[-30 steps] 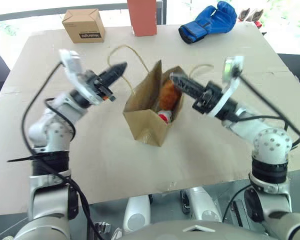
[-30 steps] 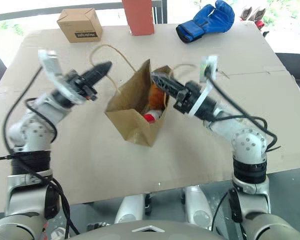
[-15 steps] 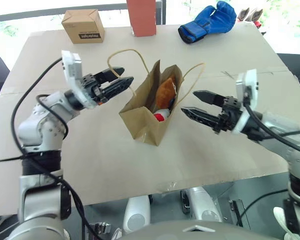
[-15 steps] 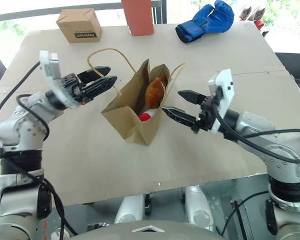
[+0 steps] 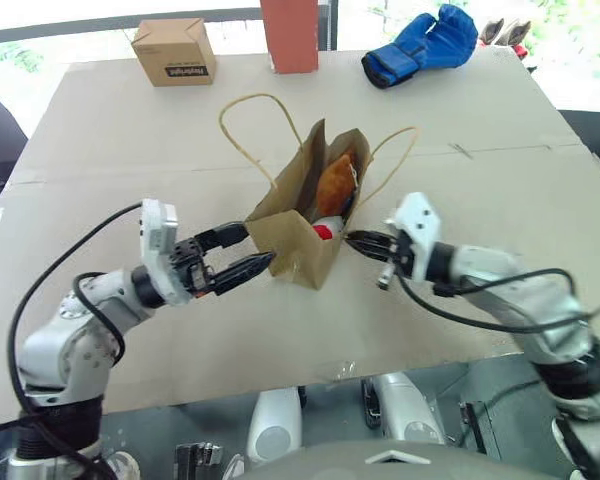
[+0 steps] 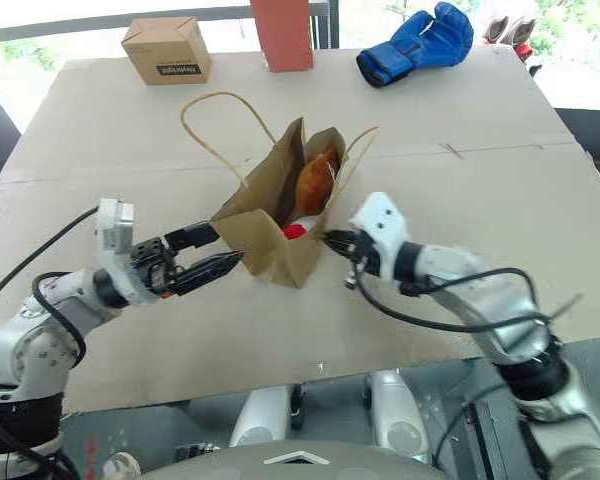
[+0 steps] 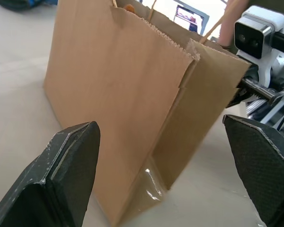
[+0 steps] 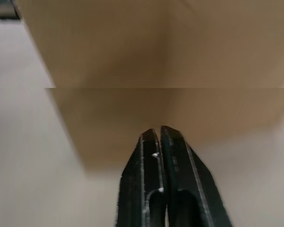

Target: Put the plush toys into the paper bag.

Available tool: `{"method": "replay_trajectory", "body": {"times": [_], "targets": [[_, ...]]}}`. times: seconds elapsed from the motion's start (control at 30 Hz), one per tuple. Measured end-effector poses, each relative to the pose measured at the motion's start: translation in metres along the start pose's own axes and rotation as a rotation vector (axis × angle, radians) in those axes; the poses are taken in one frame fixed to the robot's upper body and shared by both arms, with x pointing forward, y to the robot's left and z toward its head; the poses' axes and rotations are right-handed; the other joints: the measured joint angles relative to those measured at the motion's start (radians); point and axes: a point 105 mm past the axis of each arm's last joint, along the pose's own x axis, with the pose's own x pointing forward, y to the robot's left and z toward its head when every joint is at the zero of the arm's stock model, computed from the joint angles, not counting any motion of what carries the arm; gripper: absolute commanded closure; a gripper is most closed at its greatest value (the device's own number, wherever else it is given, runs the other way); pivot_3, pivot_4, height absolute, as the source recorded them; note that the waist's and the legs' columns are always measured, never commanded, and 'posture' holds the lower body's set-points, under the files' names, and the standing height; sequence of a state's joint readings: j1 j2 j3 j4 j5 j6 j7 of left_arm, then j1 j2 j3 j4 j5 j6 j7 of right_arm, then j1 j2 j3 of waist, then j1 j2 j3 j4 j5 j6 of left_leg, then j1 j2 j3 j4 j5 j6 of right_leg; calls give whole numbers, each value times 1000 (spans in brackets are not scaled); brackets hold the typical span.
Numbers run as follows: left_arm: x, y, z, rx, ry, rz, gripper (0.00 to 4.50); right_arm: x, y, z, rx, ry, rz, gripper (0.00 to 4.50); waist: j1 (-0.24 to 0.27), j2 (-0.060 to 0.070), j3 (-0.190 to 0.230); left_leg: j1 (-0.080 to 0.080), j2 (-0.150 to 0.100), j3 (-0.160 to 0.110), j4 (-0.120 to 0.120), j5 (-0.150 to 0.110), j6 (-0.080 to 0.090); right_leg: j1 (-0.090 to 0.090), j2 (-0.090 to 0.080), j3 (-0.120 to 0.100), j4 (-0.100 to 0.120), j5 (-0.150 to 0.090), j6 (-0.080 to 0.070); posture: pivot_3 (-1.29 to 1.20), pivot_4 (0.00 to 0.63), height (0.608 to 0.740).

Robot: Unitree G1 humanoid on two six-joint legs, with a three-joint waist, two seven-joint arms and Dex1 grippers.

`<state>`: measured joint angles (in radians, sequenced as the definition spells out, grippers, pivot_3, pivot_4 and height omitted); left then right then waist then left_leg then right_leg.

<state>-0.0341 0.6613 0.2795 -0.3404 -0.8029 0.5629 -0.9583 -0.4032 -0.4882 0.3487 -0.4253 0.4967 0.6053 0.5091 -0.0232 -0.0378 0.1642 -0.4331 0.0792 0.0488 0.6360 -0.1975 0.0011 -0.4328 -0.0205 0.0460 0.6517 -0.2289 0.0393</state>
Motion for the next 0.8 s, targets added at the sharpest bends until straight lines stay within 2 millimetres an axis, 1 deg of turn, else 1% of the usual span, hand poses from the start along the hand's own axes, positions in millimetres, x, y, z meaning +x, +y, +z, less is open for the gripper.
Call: {"method": "replay_trajectory", "body": {"times": [0.1, 0.13, 0.23, 0.3, 0.47, 0.57, 0.6, 0.63, 0.73, 0.8], "targets": [[11, -3, -6, 41, 8, 11, 0, 19, 1, -2, 10, -36, 34, 4423, 8, 0, 0, 0, 0, 1, 0, 0, 0, 0, 0, 0, 0, 0, 0, 0, 150, 740], [14, -5, -8, 48, 11, 6, 0, 22, 0, -3, 17, -38, 36, 4423, 10, 0, 0, -1, 0, 1, 0, 0, 0, 0, 0, 0, 0, 0, 0, 0, 150, 740], [27, -4, -6, 90, -26, 73, 0, 32, -6, -2, 2, -53, 67, 4423, 11, 0, 0, 0, 0, 0, 0, 0, 0, 0, 1, 0, 0, 0, 0, 0, 150, 740], [34, 0, -6, 142, -23, 138, 0, 40, -2, -3, 20, -74, 100, 4423, 10, -1, -1, 1, 0, 0, 0, 0, 0, 1, 1, 0, 2, 0, 0, 0, 150, 740], [41, 9, -10, 199, -14, 246, 0, 50, 0, -3, 25, -87, 135, 4423, 10, 0, -1, 2, 0, 0, 0, 0, 0, 0, 2, 0, 5, 0, 0, 0, 150, 740], [45, 14, -12, 216, -11, 290, 0, 53, 1, -5, 27, -86, 140, 4423, 10, 0, -1, 2, 0, 0, 0, 0, 0, 0, 2, 0, 5, 0, 0, 0, 150, 740], [47, 15, -13, 212, -17, 299, 541, 54, 1, -7, 29, -80, 141, 4500, 11, 0, 0, 2, 0, 0, 1, 0, 0, 0, 2, 0, 5, 0, 0, 0, 150, 740], [50, 17, -13, 207, -24, 310, 756, 54, 0, -8, 27, -75, 140, 4500, 11, 0, -1, 2, 0, 0, 1, 0, 0, 0, 2, 0, 5, 0, 0, 0, 150, 740], [54, 20, -14, 182, -60, 321, 2236, 50, -2, -9, 22, -72, 132, 4500, 11, 0, -1, 1, 0, 0, 1, 0, 0, 0, 2, 0, 5, 0, 0, 0, 150, 740], [56, 20, -15, 179, -73, 320, 3206, 44, -3, -11, 20, -67, 119, 4500, 11, 0, -1, 1, 0, 0, 1, 0, 0, 0, 2, 0, 5, 0, 0, 0, 150, 740]]}}
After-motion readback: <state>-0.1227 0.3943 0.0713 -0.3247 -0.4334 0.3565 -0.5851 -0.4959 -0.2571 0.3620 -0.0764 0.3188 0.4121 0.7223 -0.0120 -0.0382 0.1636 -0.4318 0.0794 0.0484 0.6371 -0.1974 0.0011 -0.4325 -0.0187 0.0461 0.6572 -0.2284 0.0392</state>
